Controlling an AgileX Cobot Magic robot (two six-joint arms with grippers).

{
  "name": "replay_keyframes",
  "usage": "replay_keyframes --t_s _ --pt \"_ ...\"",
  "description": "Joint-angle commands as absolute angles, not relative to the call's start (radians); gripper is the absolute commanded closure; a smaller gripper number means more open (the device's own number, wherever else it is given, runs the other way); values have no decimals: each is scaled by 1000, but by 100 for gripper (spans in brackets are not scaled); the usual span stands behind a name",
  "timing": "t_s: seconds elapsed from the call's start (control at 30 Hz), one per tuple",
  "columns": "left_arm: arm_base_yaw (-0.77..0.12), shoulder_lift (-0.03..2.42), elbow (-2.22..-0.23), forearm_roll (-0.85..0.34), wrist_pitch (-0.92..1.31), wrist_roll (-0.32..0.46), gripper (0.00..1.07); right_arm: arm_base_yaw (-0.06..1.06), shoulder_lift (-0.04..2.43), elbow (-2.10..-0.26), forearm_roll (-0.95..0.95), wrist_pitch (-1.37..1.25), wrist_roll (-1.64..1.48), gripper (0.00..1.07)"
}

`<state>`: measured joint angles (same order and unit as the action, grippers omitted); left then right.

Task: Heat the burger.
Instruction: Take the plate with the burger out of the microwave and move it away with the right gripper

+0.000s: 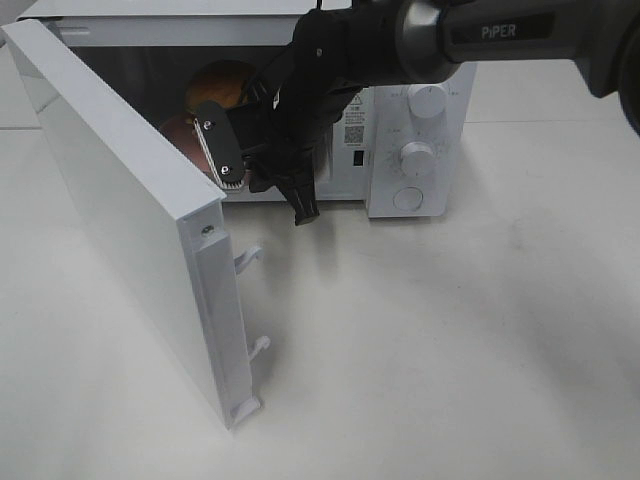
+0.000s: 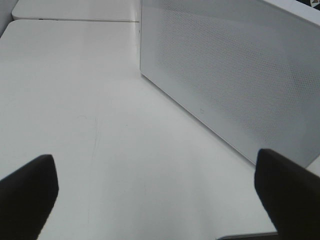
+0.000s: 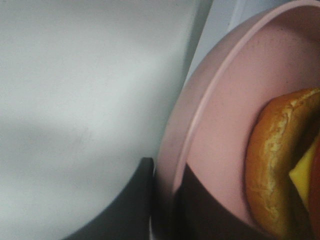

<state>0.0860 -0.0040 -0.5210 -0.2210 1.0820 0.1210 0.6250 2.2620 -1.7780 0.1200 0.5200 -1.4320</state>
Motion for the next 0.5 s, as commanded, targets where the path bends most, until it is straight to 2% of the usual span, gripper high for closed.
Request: replay_keyframes --t_s 0.03,0.5 --pt "87 -10 -517 -230 1070 116 6 623 2200 -1732 145 465 -1511 107" --pt "87 -10 -517 -230 1070 116 6 623 2083 -1553 143 350 -1534 107"
